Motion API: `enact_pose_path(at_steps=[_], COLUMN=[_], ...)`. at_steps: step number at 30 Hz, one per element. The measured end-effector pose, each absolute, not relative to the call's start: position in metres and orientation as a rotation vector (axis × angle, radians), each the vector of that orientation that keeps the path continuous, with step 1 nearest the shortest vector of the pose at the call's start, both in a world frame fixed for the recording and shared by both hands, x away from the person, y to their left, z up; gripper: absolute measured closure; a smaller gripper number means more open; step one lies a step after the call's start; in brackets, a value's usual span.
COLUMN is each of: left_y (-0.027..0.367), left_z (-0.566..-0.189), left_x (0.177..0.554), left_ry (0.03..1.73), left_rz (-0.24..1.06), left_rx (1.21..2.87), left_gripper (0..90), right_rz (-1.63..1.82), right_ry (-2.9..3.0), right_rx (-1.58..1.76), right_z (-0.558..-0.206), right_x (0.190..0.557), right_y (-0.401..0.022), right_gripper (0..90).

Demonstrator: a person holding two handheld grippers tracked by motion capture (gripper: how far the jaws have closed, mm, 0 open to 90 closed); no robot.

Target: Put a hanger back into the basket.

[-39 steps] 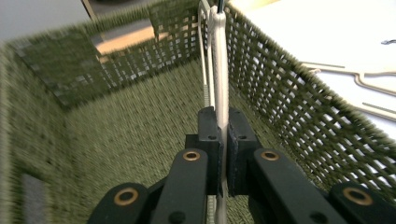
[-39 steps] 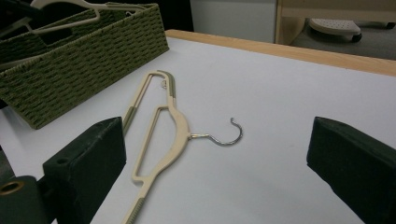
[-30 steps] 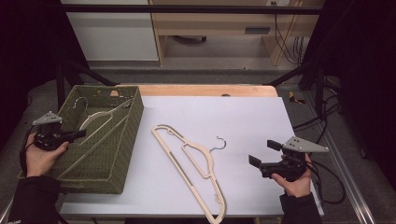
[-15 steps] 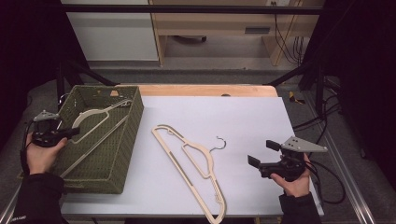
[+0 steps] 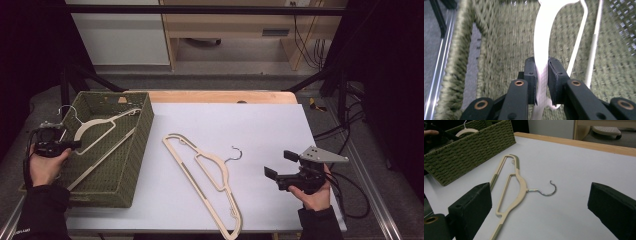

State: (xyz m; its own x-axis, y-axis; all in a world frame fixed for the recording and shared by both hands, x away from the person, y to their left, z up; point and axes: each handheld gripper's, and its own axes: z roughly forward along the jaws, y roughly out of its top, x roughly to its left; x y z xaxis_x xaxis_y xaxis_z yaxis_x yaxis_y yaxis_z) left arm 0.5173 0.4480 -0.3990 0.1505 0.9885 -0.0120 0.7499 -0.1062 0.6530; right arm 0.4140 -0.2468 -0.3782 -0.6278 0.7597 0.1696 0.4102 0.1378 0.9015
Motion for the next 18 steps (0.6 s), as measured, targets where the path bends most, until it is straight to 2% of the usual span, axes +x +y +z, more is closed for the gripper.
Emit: enact_pose_path(at_steps=[18], left_y=[0.4505], left_z=[-0.4076], left_x=[0.522], left_ry=[1.744], left_rz=[0.557], left_rx=[1.951], left_gripper=[77.0], right_rz=[1.491], right_ry=[2.085], right_rx=[1.136], right_z=[-0.3772], right_x=[0.4134], right_y=[-0.2474], right_gripper=[6.0])
